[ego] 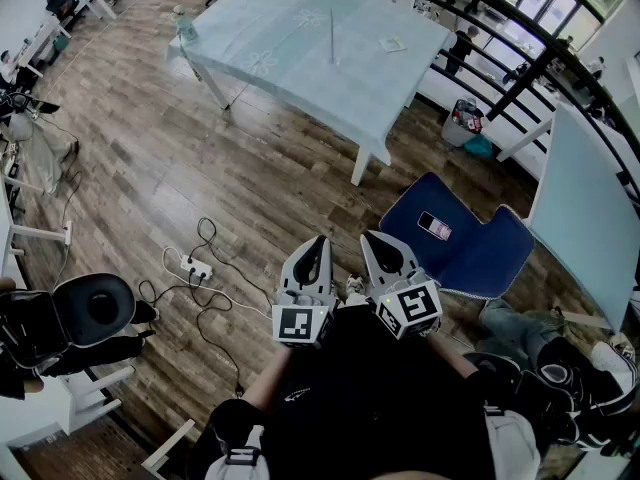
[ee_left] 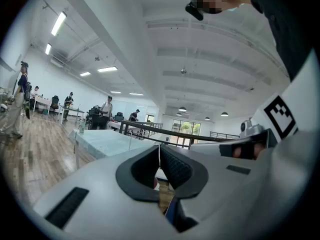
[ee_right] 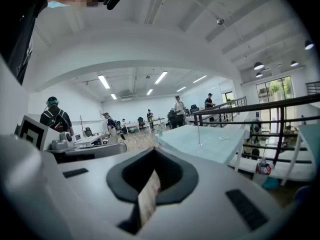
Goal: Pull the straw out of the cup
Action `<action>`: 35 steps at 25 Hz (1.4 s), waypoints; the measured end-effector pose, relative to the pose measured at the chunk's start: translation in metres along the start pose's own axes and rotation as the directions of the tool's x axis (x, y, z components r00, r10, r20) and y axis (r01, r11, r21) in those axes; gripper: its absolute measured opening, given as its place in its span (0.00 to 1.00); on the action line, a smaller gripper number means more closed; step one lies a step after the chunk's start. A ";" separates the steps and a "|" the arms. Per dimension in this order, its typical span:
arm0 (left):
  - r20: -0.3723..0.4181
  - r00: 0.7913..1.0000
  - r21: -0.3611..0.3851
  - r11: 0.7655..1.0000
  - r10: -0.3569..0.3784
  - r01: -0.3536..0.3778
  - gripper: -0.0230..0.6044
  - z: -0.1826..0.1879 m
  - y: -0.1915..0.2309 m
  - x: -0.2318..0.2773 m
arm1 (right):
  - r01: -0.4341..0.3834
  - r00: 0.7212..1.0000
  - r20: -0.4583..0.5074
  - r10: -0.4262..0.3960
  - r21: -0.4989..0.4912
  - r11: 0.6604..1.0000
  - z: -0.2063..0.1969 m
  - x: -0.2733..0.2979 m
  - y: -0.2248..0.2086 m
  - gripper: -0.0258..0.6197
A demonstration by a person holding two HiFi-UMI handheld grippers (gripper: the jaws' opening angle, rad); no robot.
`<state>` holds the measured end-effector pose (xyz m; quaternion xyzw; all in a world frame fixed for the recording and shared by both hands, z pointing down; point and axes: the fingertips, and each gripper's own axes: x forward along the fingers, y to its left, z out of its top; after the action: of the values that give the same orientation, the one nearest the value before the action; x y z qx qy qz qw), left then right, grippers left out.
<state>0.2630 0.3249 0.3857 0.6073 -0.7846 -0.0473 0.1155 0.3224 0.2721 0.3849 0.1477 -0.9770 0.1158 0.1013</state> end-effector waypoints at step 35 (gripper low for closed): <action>0.026 0.999 0.008 0.999 0.042 -0.043 0.07 0.002 0.050 -0.016 | -0.023 0.999 0.033 0.023 -0.011 1.000 -0.014 0.034 0.040 0.05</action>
<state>0.2187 0.3531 0.3928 0.5903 -0.7989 -0.0493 0.1038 0.2802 0.3038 0.3980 0.1377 -0.9808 0.1092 0.0844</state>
